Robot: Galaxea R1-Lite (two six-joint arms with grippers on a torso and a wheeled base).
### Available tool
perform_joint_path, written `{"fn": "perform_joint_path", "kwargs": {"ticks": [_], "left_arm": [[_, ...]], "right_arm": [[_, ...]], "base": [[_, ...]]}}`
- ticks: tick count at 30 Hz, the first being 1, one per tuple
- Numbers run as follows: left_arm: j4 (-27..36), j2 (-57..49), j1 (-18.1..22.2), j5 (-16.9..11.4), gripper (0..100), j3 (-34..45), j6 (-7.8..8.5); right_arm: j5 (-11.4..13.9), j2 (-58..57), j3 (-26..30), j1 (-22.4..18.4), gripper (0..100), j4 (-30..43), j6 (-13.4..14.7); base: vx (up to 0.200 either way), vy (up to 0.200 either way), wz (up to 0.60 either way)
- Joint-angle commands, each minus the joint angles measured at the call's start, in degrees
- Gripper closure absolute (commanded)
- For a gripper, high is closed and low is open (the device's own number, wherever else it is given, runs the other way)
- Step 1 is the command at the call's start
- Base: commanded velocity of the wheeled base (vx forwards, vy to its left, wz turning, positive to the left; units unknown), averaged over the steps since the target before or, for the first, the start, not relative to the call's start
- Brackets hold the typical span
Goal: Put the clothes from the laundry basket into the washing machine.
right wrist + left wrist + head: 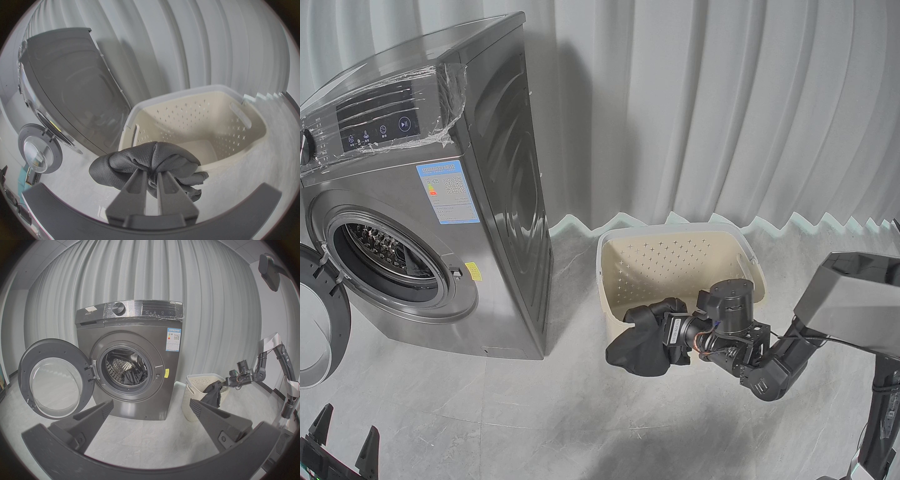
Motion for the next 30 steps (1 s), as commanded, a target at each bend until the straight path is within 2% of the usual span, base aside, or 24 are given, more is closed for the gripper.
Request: {"fn": "perform_joint_path", "kwargs": {"ticks": [1,10,15,18,25,29,30], "left_arm": [[0.0,-0.9,0.0,0.0,0,0.9,-0.02],[0.0,-0.9,0.0,0.0,0,0.9,-0.02],[0.0,-0.9,0.0,-0.1,0,0.9,-0.11],[0.0,-0.9,-0.1,-0.2,0,0.9,-0.11],[0.0,-0.9,-0.1,-0.2,0,0.9,-0.28],[0.1,-0.9,-0.1,-0.2,0,0.9,-0.28],[0.1,-0.9,-0.1,-0.2,0,0.9,-0.28]], "right_arm": [[-0.2,-9.0,5.7,0.5,100,-3.4,-1.4],[-0.1,-19.5,12.9,0.6,100,-9.9,-6.6],[0.0,-26.2,15.8,0.6,100,-9.8,-9.8],[0.0,-30.0,15.9,0.8,100,-8.5,-10.6],[-0.4,-34.3,18.3,1.2,100,-7.6,-12.8],[-0.4,-35.2,18.8,1.2,100,-7.8,-14.7],[-0.2,-36.1,19.5,2.4,100,-8.3,-15.9]], "base": [[0.0,0.0,0.0],[0.0,0.0,0.0],[0.0,0.0,0.0],[0.0,0.0,0.0],[0.0,0.0,0.0],[0.0,0.0,0.0],[0.0,0.0,0.0]]}}
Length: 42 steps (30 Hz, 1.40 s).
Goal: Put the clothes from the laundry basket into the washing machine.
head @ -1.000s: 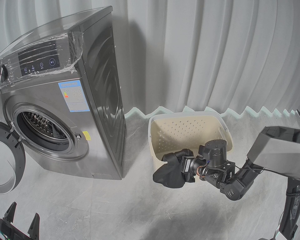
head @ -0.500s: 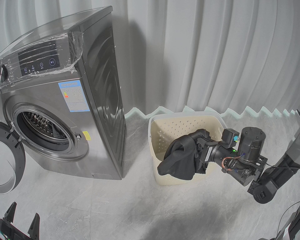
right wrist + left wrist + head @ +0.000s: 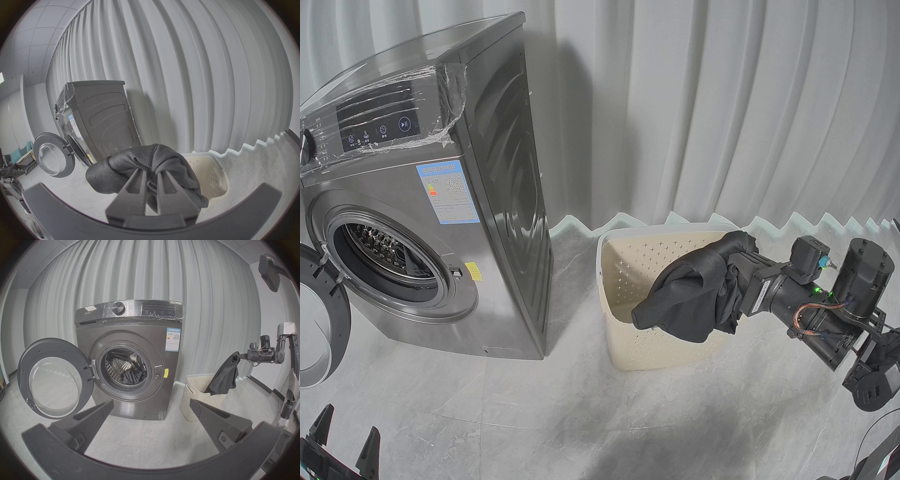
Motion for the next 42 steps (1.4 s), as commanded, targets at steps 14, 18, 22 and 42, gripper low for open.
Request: {"fn": "perform_joint_path", "kwargs": {"ticks": [14,18,22,42], "left_arm": [[0.0,-0.9,0.0,-0.1,0,0.8,-0.22],[0.0,-0.9,0.0,0.1,0,0.8,-0.04],[0.0,-0.9,0.0,0.1,0,0.8,-0.13],[0.0,-0.9,0.0,-0.1,0,0.8,-0.22]], "right_arm": [[-1.5,-5.6,1.9,5.0,100,0.0,-1.6],[-2.1,-5.8,2.0,5.9,100,-0.4,-1.5],[-1.7,-5.8,2.1,5.8,100,-0.5,-1.3],[-1.5,-5.3,2.4,6.1,100,-0.8,-1.0]], "base": [[-0.157,0.0,0.0],[-0.05,0.0,0.0],[0.0,0.0,0.0],[0.0,0.18,0.0]]}}
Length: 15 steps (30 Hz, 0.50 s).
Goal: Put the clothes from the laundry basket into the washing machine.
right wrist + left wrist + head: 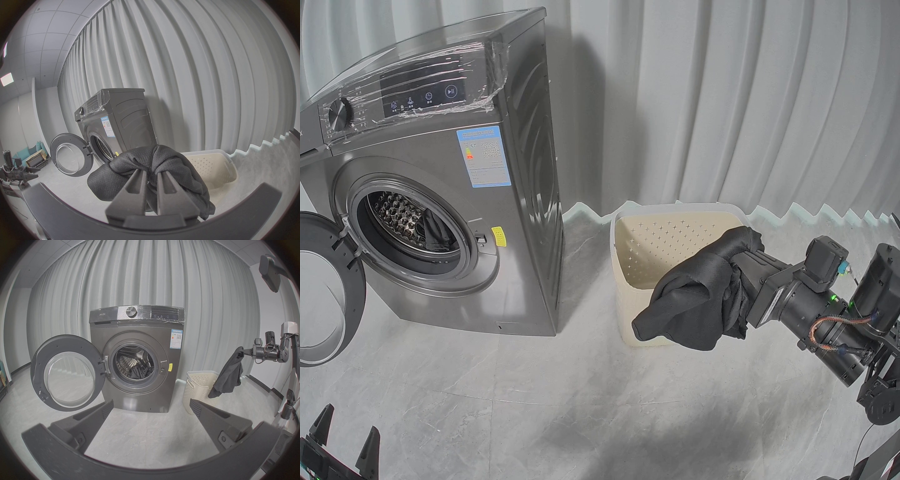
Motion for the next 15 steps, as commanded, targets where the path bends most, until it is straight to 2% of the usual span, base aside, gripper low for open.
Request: {"fn": "perform_joint_path", "kwargs": {"ticks": [1,15], "left_arm": [[0.0,-0.9,0.0,0.0,0,0.8,-0.03],[0.0,-0.9,0.0,0.2,0,0.8,-0.12]], "right_arm": [[0.0,0.3,0.3,0.1,100,0.0,0.0],[-0.4,2.3,0.3,2.3,100,-0.4,1.2]], "base": [[0.0,0.2,0.0],[0.0,0.2,0.0]]}}
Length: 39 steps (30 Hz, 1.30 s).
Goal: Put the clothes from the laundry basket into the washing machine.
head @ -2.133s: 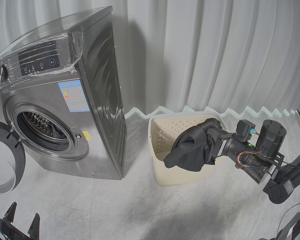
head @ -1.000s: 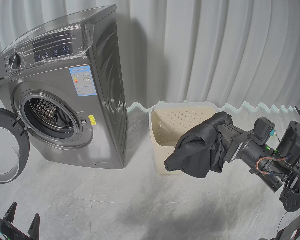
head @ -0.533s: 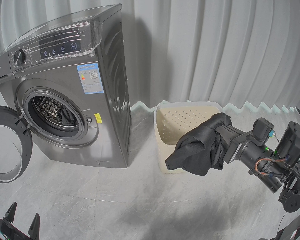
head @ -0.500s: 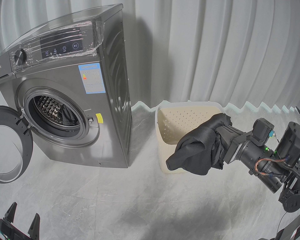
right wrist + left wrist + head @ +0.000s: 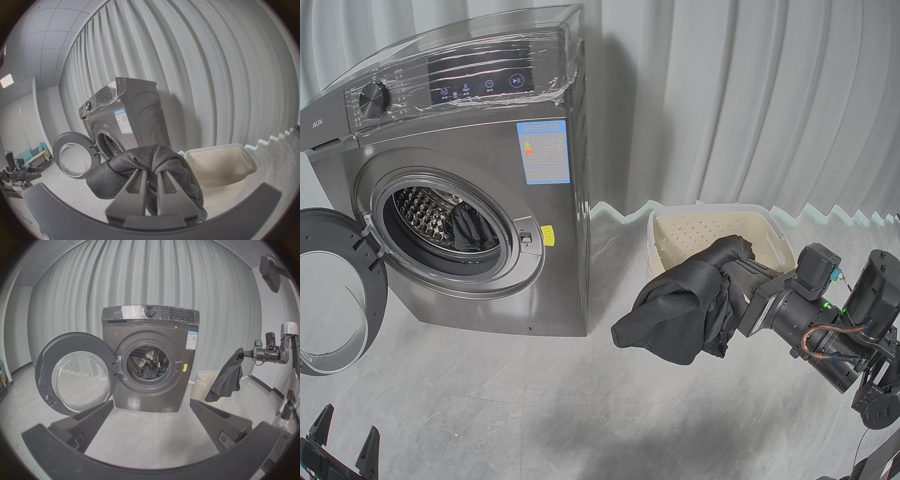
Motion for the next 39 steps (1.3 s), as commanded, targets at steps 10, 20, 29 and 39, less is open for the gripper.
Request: {"fn": "perform_joint_path", "kwargs": {"ticks": [10,20,29,39], "left_arm": [[0.0,-0.9,0.0,-0.2,0,0.8,-0.17],[0.0,-0.9,0.0,0.0,0,0.8,-0.17],[0.0,-0.9,0.0,-0.2,0,0.8,-0.26],[0.0,-0.9,0.0,-0.1,0,0.8,-0.17]], "right_arm": [[-0.4,0.6,-0.1,0.6,100,-1.6,0.0],[-0.4,1.0,0.1,0.8,100,-1.5,0.0],[-0.5,0.9,0.3,0.7,100,-1.6,0.0],[-0.4,1.0,0.4,0.7,100,-1.5,0.0]], "base": [[0.0,0.2,0.0],[0.0,0.1,0.0],[-0.044,0.0,0.0],[-0.08,0.0,0.0]]}}
